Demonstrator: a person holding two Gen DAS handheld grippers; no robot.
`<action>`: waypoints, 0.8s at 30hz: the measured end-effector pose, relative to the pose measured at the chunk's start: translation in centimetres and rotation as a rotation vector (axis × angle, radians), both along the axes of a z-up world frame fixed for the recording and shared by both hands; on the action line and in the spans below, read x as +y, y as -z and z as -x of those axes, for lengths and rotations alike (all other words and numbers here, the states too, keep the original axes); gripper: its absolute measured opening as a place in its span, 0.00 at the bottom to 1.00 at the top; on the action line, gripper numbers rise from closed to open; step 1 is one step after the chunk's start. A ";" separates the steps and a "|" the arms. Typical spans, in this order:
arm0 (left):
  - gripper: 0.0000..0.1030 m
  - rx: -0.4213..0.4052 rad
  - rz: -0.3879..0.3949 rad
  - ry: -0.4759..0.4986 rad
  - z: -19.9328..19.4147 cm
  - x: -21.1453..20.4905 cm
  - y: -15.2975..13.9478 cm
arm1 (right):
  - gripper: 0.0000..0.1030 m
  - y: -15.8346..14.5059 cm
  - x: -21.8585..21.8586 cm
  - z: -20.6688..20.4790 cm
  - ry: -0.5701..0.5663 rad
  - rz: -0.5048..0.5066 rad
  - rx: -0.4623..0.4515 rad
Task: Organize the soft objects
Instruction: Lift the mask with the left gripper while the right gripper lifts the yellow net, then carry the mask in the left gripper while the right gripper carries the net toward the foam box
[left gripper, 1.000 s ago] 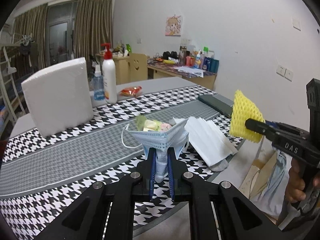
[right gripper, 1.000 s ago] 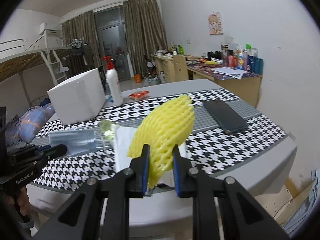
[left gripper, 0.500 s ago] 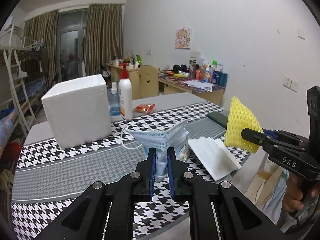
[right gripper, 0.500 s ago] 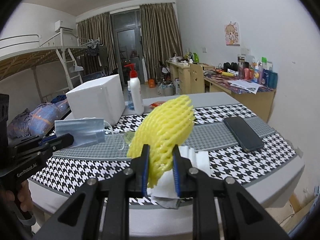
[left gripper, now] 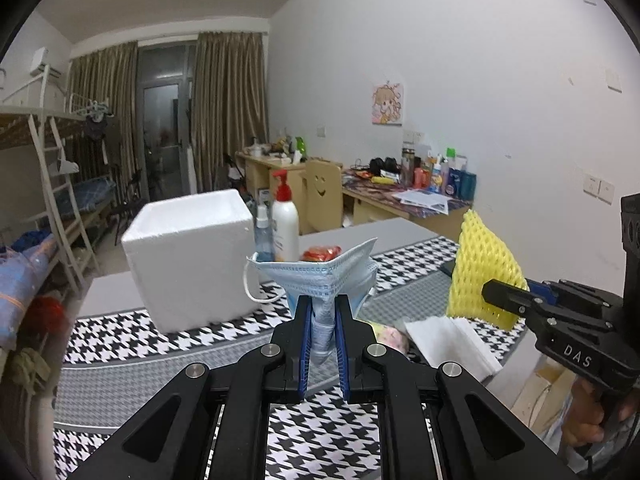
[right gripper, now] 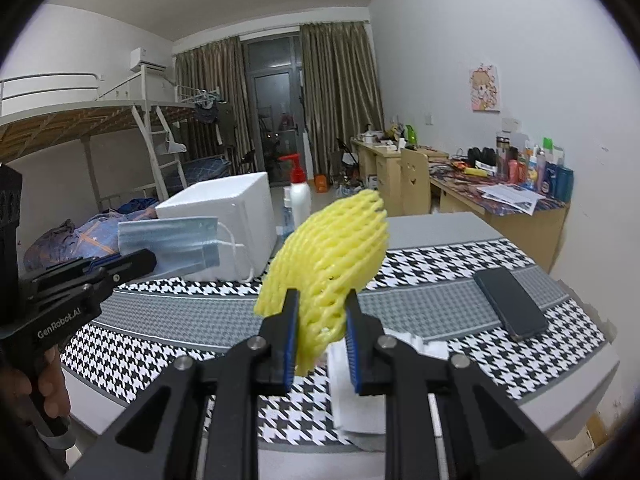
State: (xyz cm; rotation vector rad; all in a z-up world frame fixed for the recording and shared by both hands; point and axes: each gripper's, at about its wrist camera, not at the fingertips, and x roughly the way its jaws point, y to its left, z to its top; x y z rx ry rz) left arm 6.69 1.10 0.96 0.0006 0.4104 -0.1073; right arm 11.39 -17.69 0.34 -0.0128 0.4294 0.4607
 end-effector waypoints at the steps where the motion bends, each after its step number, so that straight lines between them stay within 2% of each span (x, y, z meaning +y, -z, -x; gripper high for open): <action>1: 0.12 -0.007 -0.004 -0.006 0.0 0.2 -0.1 | 0.24 -0.2 0.3 -0.1 -0.006 -0.001 -0.007; 14: 0.12 -0.049 0.012 -0.092 -1.0 3.0 -1.3 | 0.24 -1.5 3.0 -1.5 -0.068 0.009 -0.041; 24: 0.12 -0.057 0.006 -0.114 -2.1 4.3 -2.5 | 0.24 -1.9 4.8 -2.3 -0.087 0.019 -0.044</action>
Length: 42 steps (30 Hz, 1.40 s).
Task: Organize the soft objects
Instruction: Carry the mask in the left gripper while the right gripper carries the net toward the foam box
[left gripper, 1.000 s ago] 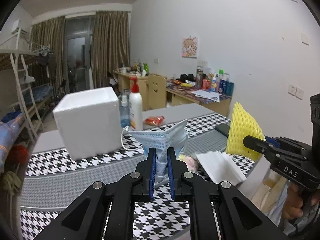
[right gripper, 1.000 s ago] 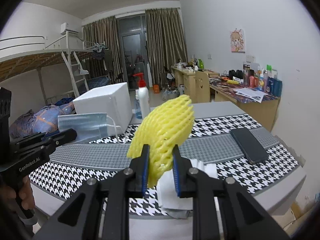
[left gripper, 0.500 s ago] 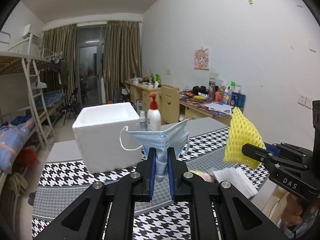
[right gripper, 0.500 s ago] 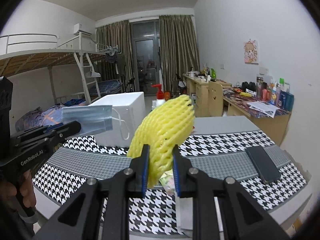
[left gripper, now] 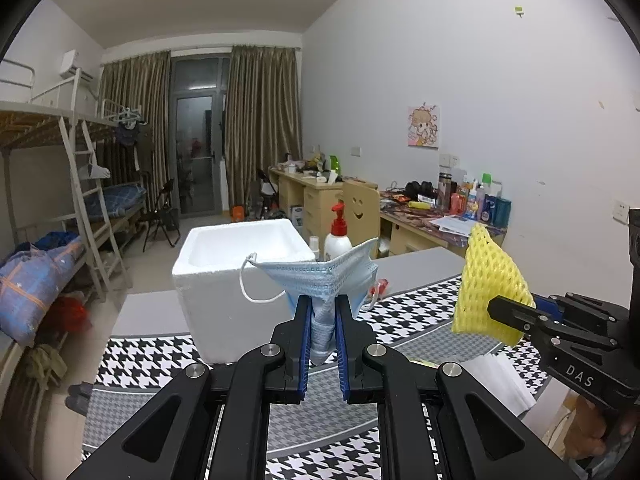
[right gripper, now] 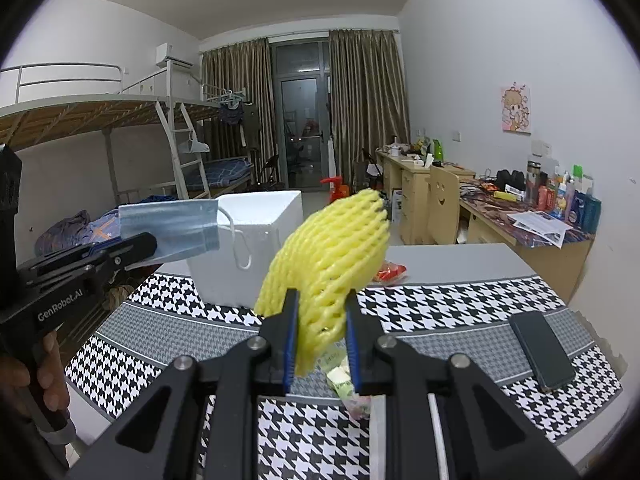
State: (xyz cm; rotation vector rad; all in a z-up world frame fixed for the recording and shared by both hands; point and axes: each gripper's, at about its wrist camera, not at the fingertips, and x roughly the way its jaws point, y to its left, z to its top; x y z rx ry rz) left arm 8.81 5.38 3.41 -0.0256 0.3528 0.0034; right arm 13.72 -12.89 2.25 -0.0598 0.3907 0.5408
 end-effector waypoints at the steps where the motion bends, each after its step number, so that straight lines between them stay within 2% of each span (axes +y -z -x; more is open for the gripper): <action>1: 0.12 -0.001 -0.002 -0.003 -0.1 0.1 -0.2 | 0.24 -0.2 0.2 -0.2 -0.002 0.005 -0.001; 17: 0.12 -0.014 -0.022 -0.046 -1.8 2.3 -2.2 | 0.24 -3.4 3.7 -1.9 -0.052 0.023 -0.032; 28: 0.12 -0.031 -0.018 -0.070 -2.8 3.7 -3.5 | 0.24 -4.5 5.6 -3.1 -0.064 0.034 -0.036; 42: 0.12 -0.019 -0.012 -0.095 -6.3 5.6 -5.0 | 0.24 -6.0 8.5 -5.5 -0.080 0.059 -0.024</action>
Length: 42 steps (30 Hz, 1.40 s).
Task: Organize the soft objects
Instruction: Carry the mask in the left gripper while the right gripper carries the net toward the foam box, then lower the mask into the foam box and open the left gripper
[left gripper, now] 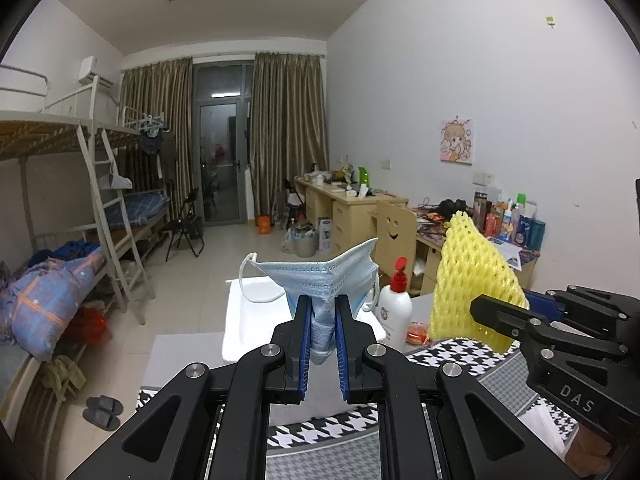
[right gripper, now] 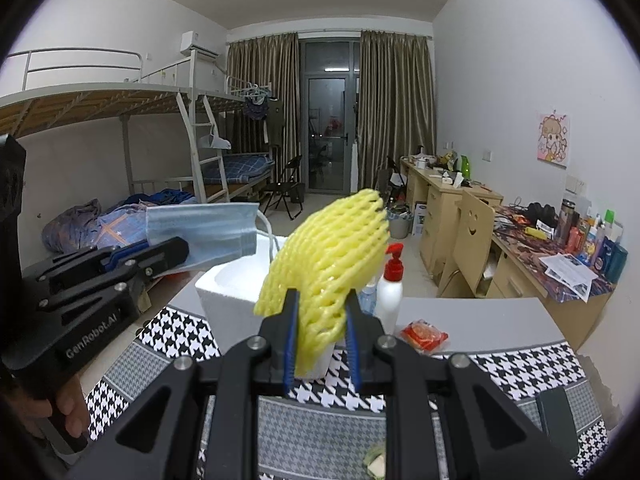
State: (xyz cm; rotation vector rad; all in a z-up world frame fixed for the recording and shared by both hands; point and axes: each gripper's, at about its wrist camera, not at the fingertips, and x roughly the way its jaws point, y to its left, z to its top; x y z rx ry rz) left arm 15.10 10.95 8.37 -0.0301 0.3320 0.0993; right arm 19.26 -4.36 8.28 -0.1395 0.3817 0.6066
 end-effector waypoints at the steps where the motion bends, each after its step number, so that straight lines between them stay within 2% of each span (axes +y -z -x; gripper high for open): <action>1: 0.12 0.002 0.003 -0.002 -0.3 0.2 0.0 | 0.24 -0.1 0.1 -0.2 0.000 0.000 0.001; 23: 0.12 0.108 0.050 -0.023 -7.8 3.2 1.9 | 0.24 0.0 3.2 -4.0 0.030 0.044 0.058; 42: 0.12 0.192 0.076 -0.033 -12.0 4.8 4.7 | 0.24 0.0 5.2 -5.6 0.063 0.079 0.078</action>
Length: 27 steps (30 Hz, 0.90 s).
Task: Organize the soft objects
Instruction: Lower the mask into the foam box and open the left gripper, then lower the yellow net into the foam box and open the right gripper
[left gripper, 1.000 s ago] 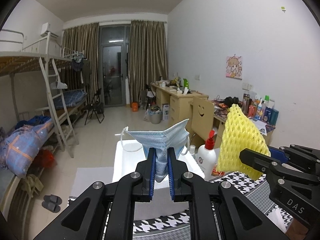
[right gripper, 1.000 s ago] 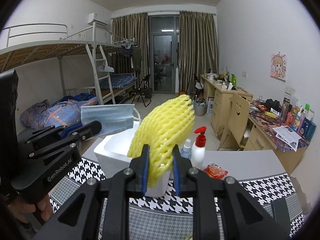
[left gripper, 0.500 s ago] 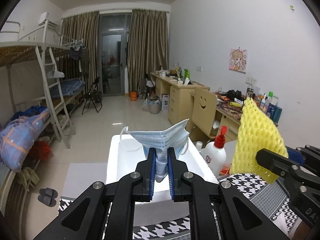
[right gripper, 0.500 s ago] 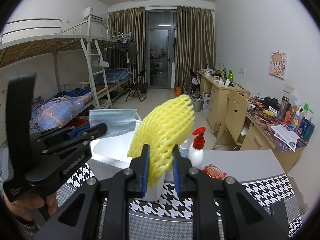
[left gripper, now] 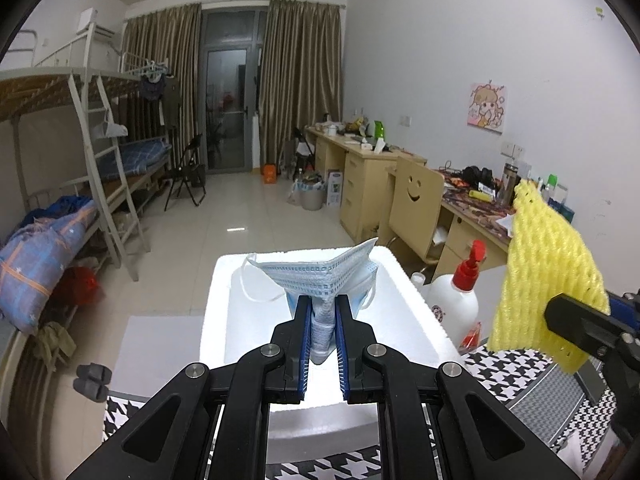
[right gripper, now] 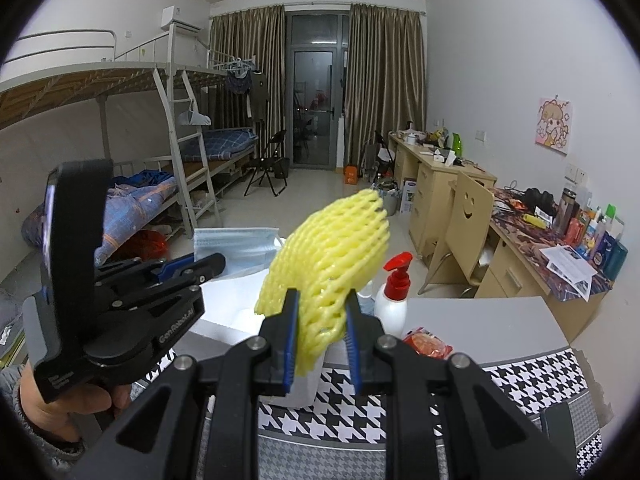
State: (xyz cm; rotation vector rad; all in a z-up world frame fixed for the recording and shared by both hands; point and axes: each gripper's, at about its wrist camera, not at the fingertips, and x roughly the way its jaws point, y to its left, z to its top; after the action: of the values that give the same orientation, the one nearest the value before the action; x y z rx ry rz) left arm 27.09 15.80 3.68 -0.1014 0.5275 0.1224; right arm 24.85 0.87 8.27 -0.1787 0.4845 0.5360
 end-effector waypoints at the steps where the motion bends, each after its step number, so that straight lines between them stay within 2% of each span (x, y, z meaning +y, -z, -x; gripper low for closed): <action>1: 0.12 0.006 0.000 0.004 -0.3 0.0 0.1 | 0.24 0.0 0.1 -0.1 0.002 0.002 0.001; 3: 0.12 0.023 0.000 0.012 -0.8 0.0 0.5 | 0.24 0.1 0.3 -0.4 0.006 0.003 0.004; 4: 0.16 0.032 0.003 0.012 -1.1 0.0 0.8 | 0.24 0.1 0.3 -0.6 0.010 0.005 0.006; 6: 0.29 0.051 -0.002 0.008 -1.7 0.2 1.1 | 0.24 0.3 0.4 -0.9 0.013 0.004 0.014; 8: 0.63 0.066 -0.002 0.007 -1.9 0.3 1.5 | 0.24 0.4 0.4 -1.2 0.016 0.003 0.018; 10: 0.79 0.058 0.005 -0.014 -1.7 0.6 1.5 | 0.24 0.4 0.5 -1.5 0.018 0.000 0.023; 12: 0.84 0.044 0.009 -0.041 -1.3 1.0 1.3 | 0.24 0.4 0.6 -1.7 0.021 0.001 0.023; 14: 0.94 0.027 0.021 -0.062 -0.6 1.7 1.1 | 0.24 0.4 0.8 -2.0 0.021 0.004 0.022; 16: 0.98 0.012 0.019 -0.089 -0.2 2.0 0.8 | 0.24 0.5 0.9 -2.2 0.015 0.000 0.026; 20: 0.99 -0.028 -0.008 -0.141 1.1 2.8 0.1 | 0.24 0.8 1.5 -2.5 0.002 -0.002 0.041; 27: 0.99 -0.047 -0.035 -0.185 2.3 3.4 -0.2 | 0.24 1.0 2.9 -3.0 -0.027 0.011 0.052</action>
State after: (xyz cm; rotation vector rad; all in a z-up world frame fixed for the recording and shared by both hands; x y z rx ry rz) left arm 24.80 19.22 3.86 -0.1184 0.4688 0.3094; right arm 27.80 3.79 7.30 -0.1827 0.5367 0.5651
